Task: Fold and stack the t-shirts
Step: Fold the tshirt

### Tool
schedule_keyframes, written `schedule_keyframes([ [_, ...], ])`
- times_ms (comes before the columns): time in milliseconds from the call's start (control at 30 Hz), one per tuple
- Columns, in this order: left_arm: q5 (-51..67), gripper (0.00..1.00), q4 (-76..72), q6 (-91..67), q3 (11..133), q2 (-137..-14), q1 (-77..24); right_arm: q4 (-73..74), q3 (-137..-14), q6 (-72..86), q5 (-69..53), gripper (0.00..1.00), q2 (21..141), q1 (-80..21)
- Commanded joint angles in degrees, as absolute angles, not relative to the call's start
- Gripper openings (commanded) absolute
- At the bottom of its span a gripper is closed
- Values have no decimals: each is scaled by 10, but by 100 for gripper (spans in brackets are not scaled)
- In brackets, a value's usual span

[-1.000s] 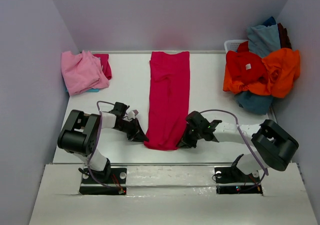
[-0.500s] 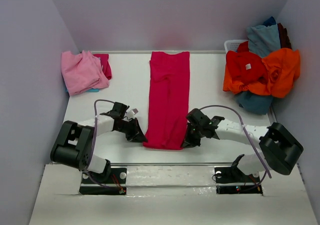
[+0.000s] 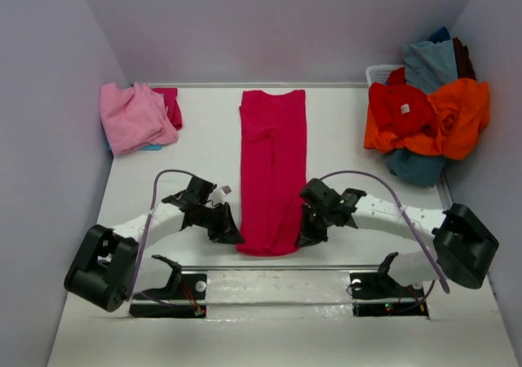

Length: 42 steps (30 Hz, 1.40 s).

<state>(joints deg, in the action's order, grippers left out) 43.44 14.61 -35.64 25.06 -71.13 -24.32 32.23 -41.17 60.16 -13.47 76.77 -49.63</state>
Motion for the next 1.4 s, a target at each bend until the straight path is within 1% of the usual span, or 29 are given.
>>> schedule_keyframes([
  [0, 430, 6, 176, -393, 238, -652, -267, 359, -454, 600, -136, 7, 758, -531],
  [300, 390, 6, 268, -424, 241, -536, -287, 418, -491, 635, -109, 7, 752, -604],
  [500, 366, 6, 287, -429, 271, -525, -287, 452, -506, 659, -62, 7, 722, -604],
  [767, 342, 6, 266, -396, 389, -635, -287, 517, -591, 665, 53, 7, 745, -604],
  [1000, 342, 6, 246, -377, 472, -723, -281, 514, -637, 633, 69, 7, 796, -563],
  [1233, 341, 6, 246, -348, 533, -797, -236, 505, -680, 567, 74, 7, 836, -471],
  [1367, 339, 6, 245, -331, 568, -838, -212, 496, -721, 524, 70, 7, 880, -440],
])
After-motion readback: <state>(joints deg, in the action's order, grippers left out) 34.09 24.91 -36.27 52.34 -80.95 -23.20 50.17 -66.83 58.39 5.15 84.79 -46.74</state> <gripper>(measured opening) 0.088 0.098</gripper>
